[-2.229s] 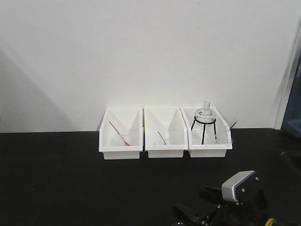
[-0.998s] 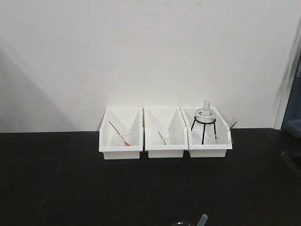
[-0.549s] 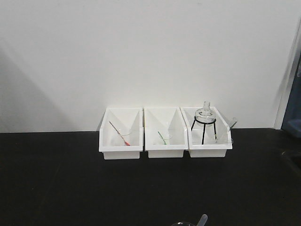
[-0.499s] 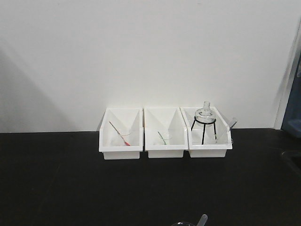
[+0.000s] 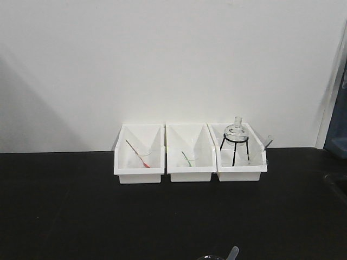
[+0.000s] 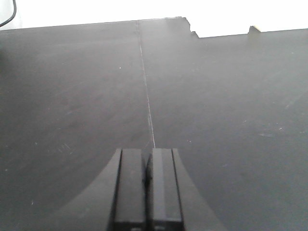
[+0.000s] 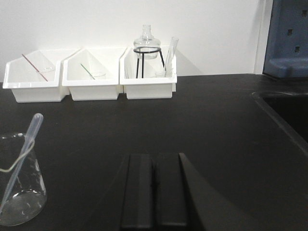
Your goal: Grab transparent chemical and place on left bench
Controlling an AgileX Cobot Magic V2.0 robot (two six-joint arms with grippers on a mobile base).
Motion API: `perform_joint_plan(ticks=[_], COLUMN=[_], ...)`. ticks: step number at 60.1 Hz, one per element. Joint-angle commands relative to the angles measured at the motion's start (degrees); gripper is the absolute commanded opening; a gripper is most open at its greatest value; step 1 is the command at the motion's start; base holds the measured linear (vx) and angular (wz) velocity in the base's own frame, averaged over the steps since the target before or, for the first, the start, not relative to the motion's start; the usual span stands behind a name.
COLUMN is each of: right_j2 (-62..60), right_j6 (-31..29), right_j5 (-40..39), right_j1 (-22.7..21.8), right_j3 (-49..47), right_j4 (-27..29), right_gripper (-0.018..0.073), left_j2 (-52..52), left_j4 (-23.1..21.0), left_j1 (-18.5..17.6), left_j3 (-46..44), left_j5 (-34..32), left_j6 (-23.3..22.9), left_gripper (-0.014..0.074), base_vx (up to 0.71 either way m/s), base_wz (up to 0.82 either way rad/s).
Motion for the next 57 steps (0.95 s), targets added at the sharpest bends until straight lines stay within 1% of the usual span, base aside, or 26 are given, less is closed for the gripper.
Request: perform_joint_plan(ticks=[1,57], right_j2=[-0.8,-1.3], right_j6=[0.1,0.0], right_j5=[-5.6,-5.8], right_j1=[-0.2,-0.3], right_j3=[0.8,0.8], right_j4=[-0.1,-0.1], right_gripper=[-0.0008,-0.0008], left_j2=[-1.1,-1.1], left_j4=[0.0,0.0], left_j1=[-0.1,-0.1], left_j3=[0.9,0.9], left_j5=[-4.5,-4.5], left_j6=[-0.4,-0.4], left_gripper=[-0.0004,-0.0004], base_vx=[0.0,0.0], base_wz=[0.0,0.0])
